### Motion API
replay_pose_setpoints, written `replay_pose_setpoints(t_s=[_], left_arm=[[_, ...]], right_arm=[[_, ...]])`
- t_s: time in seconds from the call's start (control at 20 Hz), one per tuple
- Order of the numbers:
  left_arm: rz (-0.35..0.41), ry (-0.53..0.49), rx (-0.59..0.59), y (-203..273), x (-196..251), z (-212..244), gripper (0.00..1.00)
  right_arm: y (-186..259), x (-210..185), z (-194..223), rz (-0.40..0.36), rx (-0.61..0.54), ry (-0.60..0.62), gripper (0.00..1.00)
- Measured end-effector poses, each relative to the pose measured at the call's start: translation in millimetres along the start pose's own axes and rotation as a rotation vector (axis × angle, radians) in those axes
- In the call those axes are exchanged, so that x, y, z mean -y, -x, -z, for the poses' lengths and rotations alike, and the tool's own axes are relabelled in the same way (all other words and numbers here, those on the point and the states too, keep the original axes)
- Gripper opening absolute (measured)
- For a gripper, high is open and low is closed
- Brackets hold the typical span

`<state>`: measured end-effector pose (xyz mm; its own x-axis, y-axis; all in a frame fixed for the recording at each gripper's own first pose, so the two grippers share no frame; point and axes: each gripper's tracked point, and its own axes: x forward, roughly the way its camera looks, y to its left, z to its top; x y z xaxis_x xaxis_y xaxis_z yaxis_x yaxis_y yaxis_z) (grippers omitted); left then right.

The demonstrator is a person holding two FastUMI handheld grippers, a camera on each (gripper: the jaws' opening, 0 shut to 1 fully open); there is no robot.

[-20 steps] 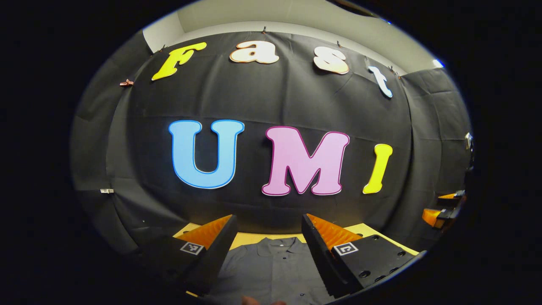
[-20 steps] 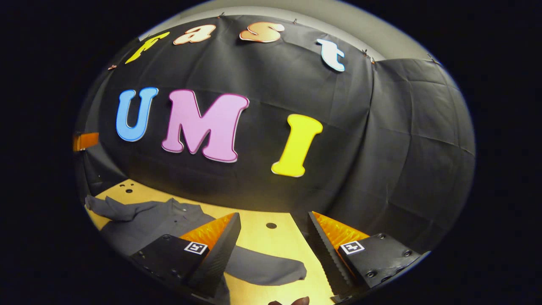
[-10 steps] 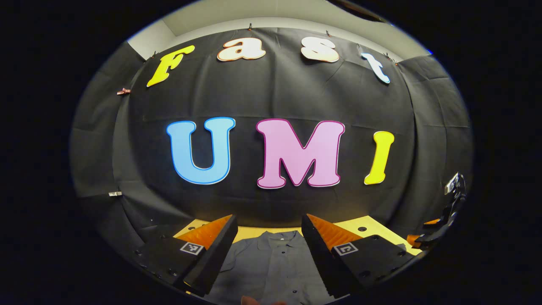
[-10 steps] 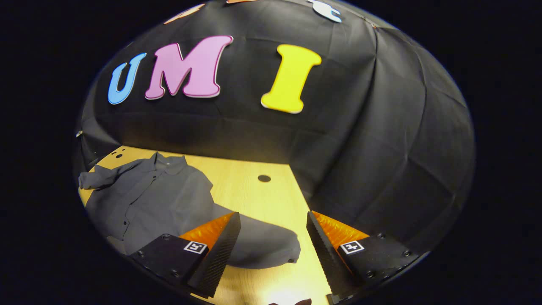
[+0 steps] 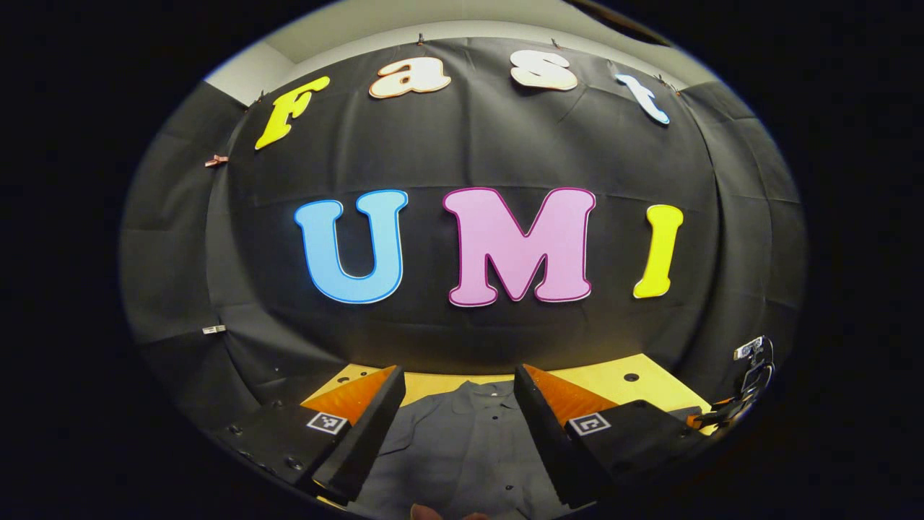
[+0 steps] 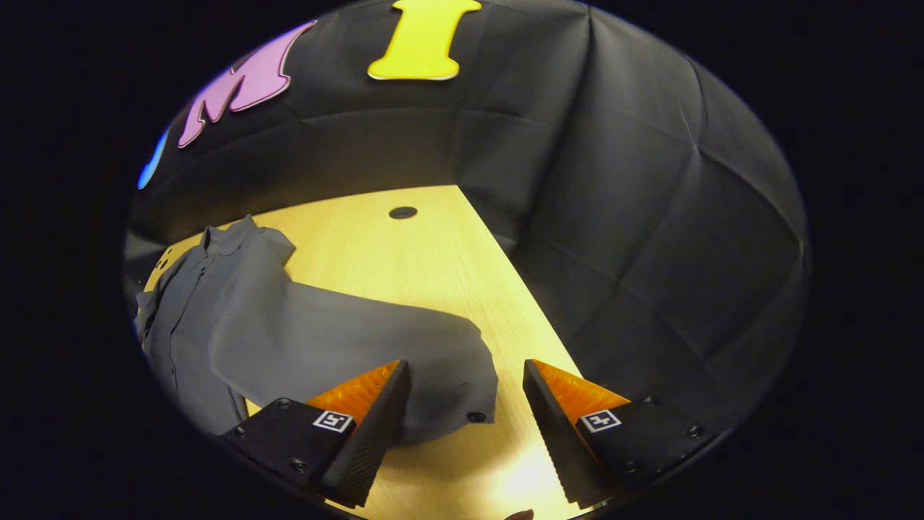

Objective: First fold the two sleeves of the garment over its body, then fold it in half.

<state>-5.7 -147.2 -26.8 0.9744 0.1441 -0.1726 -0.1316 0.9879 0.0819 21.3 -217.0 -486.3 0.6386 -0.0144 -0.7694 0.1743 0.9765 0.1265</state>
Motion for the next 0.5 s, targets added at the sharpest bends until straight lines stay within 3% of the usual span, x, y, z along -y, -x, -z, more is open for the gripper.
replay_pose_setpoints(t_s=[0.2, 0.3, 0.35, 0.4, 0.45, 0.5], left_arm=[[0.004, 0.0, -0.012, 0, -1, 3, 0.95], [0.003, 0.017, -0.024, -3, -4, 6, 0.95], [-0.003, 0.024, -0.023, -2, -8, 6, 0.95], [-0.007, 0.028, -0.022, -2, -12, 5, 0.95], [-0.012, 0.028, -0.02, -2, -18, 5, 0.95], [-0.017, 0.029, -0.016, -2, -23, 5, 0.95]], right_arm=[[-20, -5, 22, -0.031, -0.075, -0.011, 0.98], [-22, -10, 21, -0.049, -0.083, -0.052, 0.93], [-26, -12, 21, -0.045, -0.09, -0.065, 0.83], [-29, -14, 21, -0.048, -0.09, -0.065, 0.85], [-25, -23, 19, -0.08, -0.088, -0.049, 0.74], [-30, -27, 20, -0.087, -0.104, -0.038, 0.44]])
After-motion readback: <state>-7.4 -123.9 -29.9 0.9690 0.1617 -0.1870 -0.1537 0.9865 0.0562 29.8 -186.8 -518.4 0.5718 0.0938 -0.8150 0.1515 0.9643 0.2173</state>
